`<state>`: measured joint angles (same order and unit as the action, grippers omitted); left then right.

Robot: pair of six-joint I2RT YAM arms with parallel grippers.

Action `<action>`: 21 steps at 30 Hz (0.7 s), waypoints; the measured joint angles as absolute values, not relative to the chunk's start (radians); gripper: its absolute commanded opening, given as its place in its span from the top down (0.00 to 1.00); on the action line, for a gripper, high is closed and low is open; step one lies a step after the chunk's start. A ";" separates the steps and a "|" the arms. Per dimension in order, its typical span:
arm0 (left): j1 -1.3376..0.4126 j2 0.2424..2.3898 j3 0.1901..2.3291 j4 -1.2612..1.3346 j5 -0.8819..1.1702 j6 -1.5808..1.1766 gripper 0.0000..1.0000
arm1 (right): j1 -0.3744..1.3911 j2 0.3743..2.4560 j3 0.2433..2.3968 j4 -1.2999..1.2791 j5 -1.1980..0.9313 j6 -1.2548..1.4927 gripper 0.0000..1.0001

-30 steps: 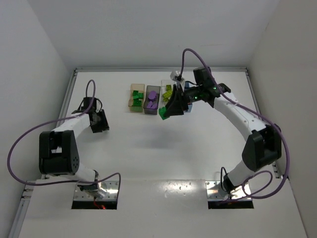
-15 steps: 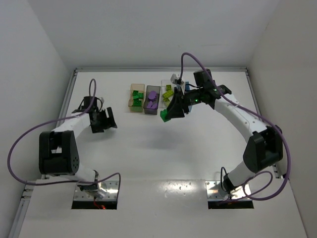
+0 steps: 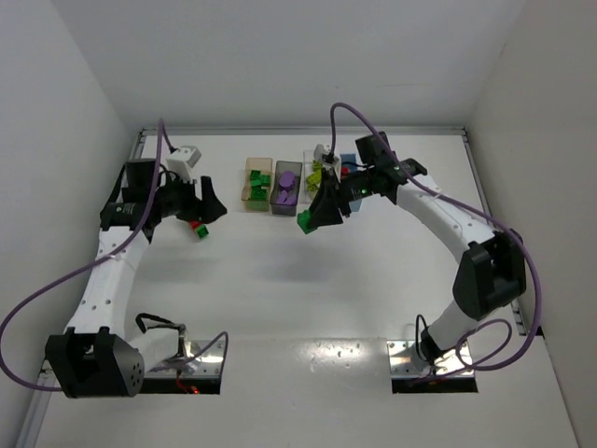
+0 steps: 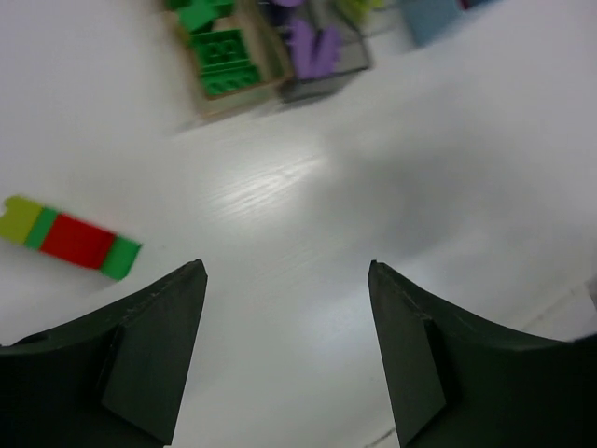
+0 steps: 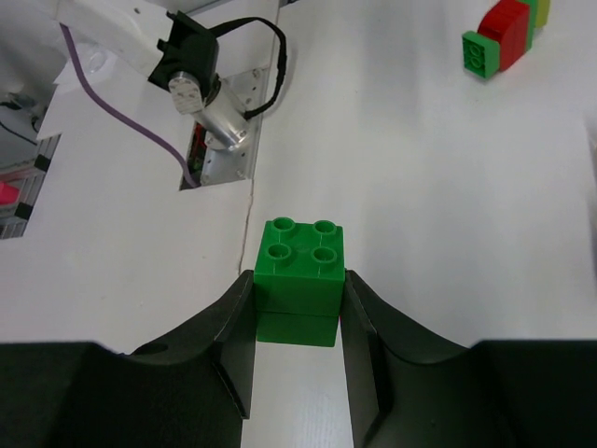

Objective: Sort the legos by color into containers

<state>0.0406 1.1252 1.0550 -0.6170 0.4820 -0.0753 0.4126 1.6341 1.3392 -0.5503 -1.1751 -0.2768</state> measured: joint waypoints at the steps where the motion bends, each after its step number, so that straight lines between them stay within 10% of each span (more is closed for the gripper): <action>1: 0.041 1.117 1.059 -0.630 0.548 -0.045 0.24 | 0.420 1.636 1.344 -0.554 -1.180 -0.282 0.76; 10: 0.010 1.368 1.090 -0.742 1.129 0.133 0.22 | 0.498 1.637 1.408 -0.562 -1.238 -0.301 0.76; 21: -0.098 1.411 1.253 -0.801 1.234 0.226 0.33 | 0.551 1.726 1.425 -0.492 -1.202 -0.202 0.75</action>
<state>-0.0978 1.4105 1.2533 -0.8009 1.2335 0.2264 0.5510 1.7256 1.4246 -0.4915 -1.2018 -0.2020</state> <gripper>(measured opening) 0.695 0.369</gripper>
